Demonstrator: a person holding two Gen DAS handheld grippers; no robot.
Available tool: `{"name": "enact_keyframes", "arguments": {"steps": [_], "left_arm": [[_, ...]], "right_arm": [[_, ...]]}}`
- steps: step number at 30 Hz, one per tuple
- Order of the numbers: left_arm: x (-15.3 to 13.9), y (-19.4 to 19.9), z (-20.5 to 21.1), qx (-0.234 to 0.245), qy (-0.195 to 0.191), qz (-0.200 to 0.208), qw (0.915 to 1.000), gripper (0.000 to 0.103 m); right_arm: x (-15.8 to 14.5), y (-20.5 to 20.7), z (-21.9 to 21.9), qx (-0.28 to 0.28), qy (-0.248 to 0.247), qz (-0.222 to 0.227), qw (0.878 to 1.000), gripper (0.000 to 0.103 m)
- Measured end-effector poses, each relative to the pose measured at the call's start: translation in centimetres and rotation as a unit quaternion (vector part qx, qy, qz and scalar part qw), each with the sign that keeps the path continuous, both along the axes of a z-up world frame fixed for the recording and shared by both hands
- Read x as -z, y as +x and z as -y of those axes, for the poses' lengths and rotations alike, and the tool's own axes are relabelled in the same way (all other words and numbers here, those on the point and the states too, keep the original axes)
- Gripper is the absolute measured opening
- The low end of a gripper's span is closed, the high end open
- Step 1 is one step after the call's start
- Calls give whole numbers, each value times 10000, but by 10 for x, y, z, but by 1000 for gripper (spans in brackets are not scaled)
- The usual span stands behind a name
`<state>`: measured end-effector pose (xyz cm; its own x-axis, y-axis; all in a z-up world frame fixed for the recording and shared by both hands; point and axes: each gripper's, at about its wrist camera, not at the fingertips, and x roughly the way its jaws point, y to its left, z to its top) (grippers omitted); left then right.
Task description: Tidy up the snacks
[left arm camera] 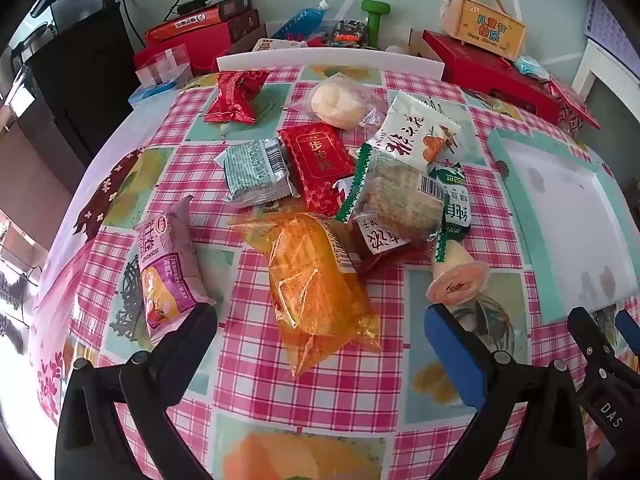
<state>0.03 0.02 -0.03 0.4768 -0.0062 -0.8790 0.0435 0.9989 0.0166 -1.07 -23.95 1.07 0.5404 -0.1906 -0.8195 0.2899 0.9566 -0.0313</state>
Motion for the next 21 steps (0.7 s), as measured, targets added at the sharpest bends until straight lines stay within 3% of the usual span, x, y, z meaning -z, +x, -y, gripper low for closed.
{"name": "enact_keyframes", "arguments": {"steps": [8, 11, 21], "left_arm": [[-3, 6, 7, 30, -29, 3, 10000, 103], [-2, 0, 0, 36, -279, 123, 9995, 103], [-5, 0, -4, -42, -543, 148, 9984, 103]], "right_arm": [[1, 2, 1, -27, 3, -6, 10000, 103], [1, 1, 1, -16, -35, 50, 10000, 103], [1, 0, -1, -26, -64, 56, 10000, 103]]}}
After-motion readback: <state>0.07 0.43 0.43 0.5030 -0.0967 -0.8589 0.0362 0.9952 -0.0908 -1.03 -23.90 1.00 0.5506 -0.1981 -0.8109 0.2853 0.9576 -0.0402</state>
